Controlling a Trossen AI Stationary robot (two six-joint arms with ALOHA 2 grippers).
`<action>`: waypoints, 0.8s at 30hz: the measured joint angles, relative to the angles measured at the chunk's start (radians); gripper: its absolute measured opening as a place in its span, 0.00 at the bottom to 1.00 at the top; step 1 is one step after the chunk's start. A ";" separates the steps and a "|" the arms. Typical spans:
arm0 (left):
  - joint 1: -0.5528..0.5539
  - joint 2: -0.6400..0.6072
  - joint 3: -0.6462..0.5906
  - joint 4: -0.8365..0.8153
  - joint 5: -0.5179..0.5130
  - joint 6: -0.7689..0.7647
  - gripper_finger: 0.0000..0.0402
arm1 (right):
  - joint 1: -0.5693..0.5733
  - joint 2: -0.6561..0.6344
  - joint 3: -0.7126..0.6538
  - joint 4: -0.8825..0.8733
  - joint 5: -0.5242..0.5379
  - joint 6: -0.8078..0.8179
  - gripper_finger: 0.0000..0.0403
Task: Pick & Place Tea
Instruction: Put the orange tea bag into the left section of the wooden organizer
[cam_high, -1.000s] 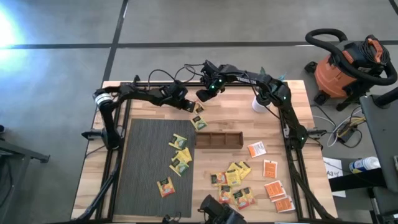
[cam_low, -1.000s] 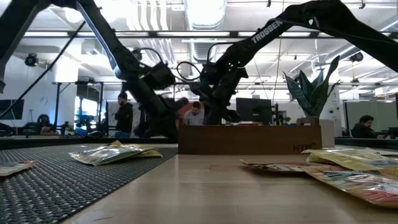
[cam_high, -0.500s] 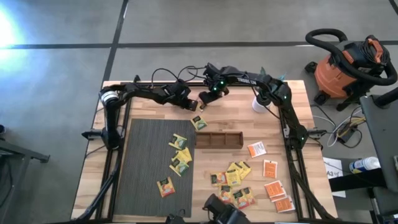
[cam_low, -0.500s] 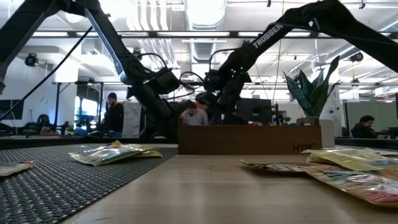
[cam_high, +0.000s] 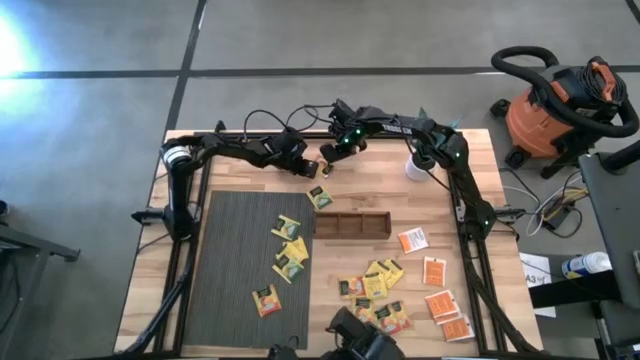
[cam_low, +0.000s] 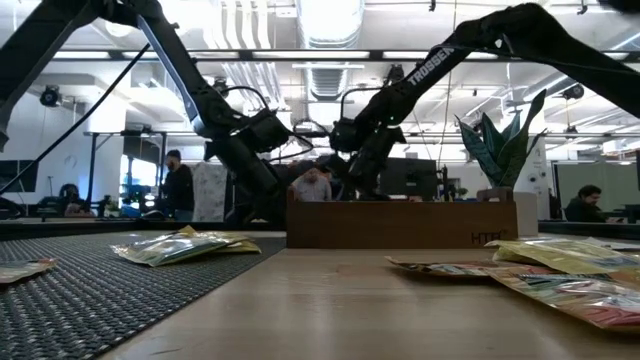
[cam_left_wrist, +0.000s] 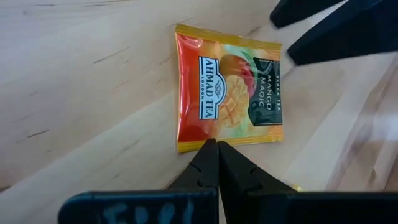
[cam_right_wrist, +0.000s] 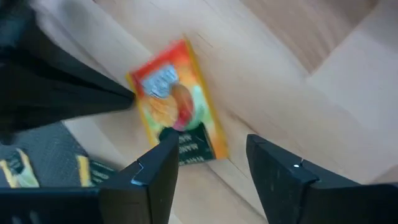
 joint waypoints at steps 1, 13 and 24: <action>0.000 0.000 0.000 0.001 0.001 -0.004 0.00 | 0.000 0.011 0.000 -0.004 -0.005 0.002 0.46; -0.001 0.002 -0.002 0.031 0.006 -0.015 0.00 | 0.002 0.030 0.029 0.014 -0.050 0.026 0.46; -0.001 0.003 -0.003 0.047 0.007 -0.017 0.00 | 0.013 0.033 0.028 0.007 -0.086 -0.002 0.33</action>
